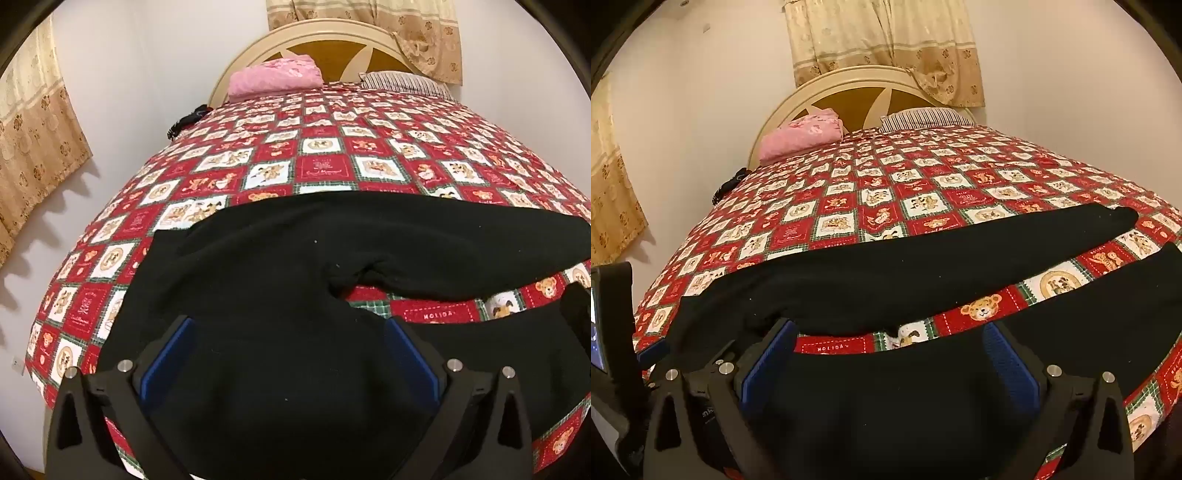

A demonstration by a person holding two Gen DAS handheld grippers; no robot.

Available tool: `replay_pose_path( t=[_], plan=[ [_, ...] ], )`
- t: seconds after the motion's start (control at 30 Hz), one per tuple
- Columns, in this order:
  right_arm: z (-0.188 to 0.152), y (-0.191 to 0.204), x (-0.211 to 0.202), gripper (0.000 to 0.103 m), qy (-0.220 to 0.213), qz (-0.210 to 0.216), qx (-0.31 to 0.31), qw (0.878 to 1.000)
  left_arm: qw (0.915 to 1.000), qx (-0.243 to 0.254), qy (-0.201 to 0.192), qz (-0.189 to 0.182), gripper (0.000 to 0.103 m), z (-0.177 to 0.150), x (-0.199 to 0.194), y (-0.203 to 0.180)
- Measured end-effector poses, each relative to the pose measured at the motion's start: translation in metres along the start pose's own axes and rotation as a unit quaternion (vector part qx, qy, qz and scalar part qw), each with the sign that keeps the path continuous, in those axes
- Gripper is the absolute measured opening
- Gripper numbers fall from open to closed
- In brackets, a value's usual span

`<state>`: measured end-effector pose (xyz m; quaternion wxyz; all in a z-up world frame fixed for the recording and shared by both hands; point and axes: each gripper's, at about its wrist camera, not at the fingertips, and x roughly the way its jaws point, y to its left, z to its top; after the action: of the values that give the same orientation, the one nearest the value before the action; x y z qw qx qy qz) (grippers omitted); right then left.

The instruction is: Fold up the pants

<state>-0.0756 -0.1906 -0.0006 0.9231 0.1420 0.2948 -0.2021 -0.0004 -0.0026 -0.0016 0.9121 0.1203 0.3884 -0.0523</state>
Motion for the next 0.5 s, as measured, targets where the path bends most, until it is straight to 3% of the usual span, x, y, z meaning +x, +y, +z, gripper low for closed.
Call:
replay_pose_path(
  t=[0.07,0.5],
  plan=[
    [-0.002,0.0,0.002,0.102,0.004,0.001,0.002,1.0,0.9999,-0.001,0.014,-0.003,0.103,0.003,0.006,-0.005],
    [-0.002,0.003,-0.002,0.102,0.004,-0.006,-0.008,1.0,0.9994,-0.017,0.007,-0.03,0.103,-0.005,0.001,0.008]
  ],
)
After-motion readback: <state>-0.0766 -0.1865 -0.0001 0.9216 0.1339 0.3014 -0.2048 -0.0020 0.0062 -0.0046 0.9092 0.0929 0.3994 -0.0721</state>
